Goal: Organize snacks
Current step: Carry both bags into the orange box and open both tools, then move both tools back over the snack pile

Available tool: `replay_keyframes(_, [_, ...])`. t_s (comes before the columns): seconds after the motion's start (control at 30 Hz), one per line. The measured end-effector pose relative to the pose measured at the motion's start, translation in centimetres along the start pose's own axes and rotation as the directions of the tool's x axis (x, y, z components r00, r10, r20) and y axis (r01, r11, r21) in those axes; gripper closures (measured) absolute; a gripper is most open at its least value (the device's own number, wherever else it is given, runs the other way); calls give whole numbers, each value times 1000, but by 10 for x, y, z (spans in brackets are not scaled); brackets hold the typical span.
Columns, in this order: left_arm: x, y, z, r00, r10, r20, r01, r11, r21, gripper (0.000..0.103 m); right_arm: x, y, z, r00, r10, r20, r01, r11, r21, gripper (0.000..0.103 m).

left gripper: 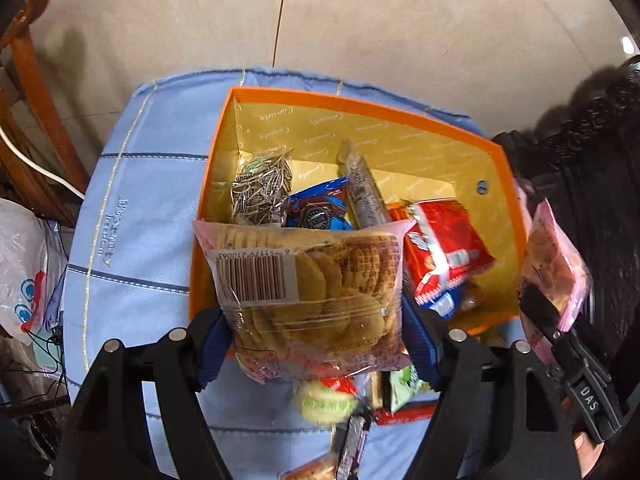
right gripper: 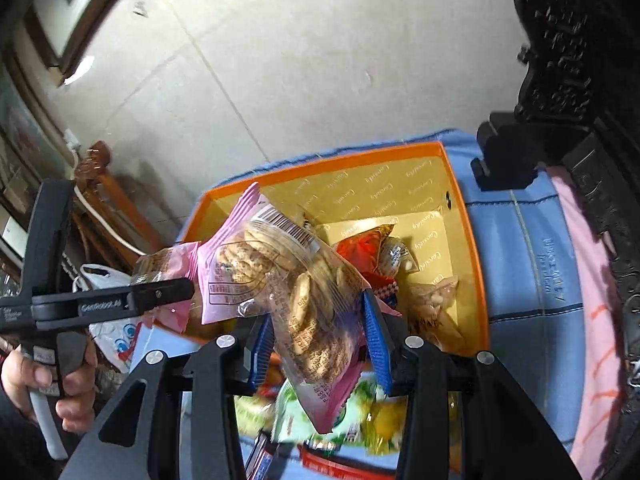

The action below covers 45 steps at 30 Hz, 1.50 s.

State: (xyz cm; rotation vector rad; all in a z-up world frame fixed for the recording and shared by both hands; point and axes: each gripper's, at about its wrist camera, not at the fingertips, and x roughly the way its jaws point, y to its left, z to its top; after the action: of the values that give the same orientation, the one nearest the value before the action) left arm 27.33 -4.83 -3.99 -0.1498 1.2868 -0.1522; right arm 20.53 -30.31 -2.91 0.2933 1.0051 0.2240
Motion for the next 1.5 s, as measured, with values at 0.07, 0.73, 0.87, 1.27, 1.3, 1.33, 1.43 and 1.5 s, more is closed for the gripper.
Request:
replay_keyframes(0.07, [11, 3, 4, 1000, 26, -5, -26, 999, -25, 20, 16, -2, 1, 1000, -20, -18, 20, 1000, 21, 60])
replay_keyframes(0.73, [-39, 28, -88, 996, 59, 64, -58, 998, -25, 4, -43, -14, -95, 997, -45, -59, 51, 992, 114, 25])
replay_keyframes(0.87, [-38, 33, -127, 997, 70, 35, -70, 998, 8, 4, -54, -14, -135, 993, -5, -116, 22, 988, 154, 22])
replay_keyframes(1.27, [-1, 75, -236, 979, 109, -171, -105, 994, 35, 4, -46, 83, -258, 939, 74, -337, -155, 963, -221, 19])
replay_keyframes(1.3, [0, 78, -240, 977, 118, -179, -113, 993, 37, 4, -43, 90, -264, 938, 65, -342, -160, 953, -258, 19])
replay_keyframes(1.33, [0, 81, -241, 976, 122, -181, -118, 992, 34, 4, -40, 98, -269, 936, 58, -346, -168, 940, -298, 19])
replay_keyframes(1.43, [-3, 91, -245, 975, 133, -177, -133, 991, 16, 4, -31, 109, -278, 941, 12, -338, -148, 913, -380, 19])
replay_keyframes(1.5, [-6, 97, -247, 974, 145, -176, -146, 989, 10, 4, -21, 116, -281, 945, -11, -328, -137, 895, -424, 19])
